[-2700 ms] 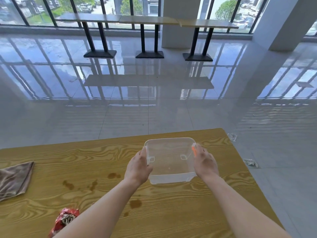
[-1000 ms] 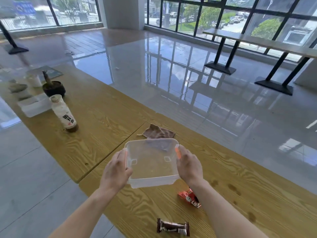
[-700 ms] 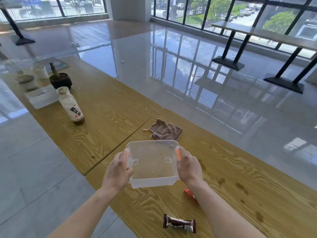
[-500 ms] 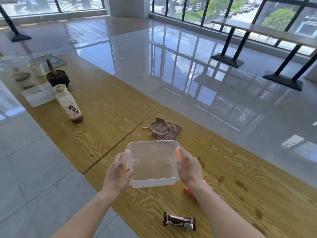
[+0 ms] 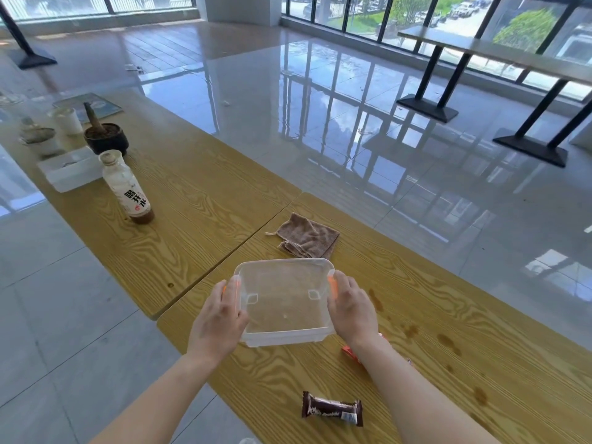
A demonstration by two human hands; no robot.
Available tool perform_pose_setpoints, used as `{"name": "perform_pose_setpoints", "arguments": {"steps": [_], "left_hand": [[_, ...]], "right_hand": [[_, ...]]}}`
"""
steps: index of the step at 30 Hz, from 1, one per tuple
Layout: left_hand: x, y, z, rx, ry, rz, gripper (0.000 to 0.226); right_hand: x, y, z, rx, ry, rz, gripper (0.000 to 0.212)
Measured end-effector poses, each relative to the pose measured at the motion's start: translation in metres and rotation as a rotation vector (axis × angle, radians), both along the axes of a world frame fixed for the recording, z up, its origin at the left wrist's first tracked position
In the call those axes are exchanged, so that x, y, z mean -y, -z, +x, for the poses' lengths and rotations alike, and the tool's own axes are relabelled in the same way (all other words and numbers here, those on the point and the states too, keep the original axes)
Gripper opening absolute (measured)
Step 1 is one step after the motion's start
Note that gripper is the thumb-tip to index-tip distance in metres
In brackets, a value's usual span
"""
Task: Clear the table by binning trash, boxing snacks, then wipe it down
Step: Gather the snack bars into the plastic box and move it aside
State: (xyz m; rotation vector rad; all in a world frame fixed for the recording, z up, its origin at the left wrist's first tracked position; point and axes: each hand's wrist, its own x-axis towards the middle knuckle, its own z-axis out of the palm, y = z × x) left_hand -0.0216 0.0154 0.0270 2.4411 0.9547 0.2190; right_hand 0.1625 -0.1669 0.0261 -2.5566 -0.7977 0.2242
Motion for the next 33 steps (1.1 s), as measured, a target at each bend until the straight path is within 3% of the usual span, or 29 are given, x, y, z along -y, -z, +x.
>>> {"name": "perform_pose_setpoints", "arguments": {"steps": [6, 11, 18, 21, 26, 33], "left_hand": [[0.019, -0.019, 0.009, 0.030, 0.090, 0.174, 0.067], [0.059, -0.036, 0.020, 0.142, 0.197, 0.145, 0.064], [0.130, -0.031, 0.016, 0.308, 0.557, 0.202, 0.050], [0.155, -0.003, 0.009, 0.186, 0.674, 0.208, 0.045], [0.177, 0.044, 0.009, -0.212, 0.688, 0.152, 0.056], [0.189, 0.069, 0.021, -0.337, 0.660, 0.173, 0.042]], "right_hand": [[0.016, -0.010, 0.005, -0.022, 0.033, 0.035, 0.063], [0.044, -0.026, 0.011, 0.014, 0.046, 0.107, 0.059], [0.109, -0.032, 0.017, 0.032, 0.067, 0.109, 0.049], [0.139, -0.021, 0.015, -0.039, 0.071, 0.033, 0.054], [0.177, 0.012, 0.010, -0.204, 0.103, -0.190, 0.067], [0.190, 0.053, 0.004, -0.243, 0.068, -0.311, 0.074]]}}
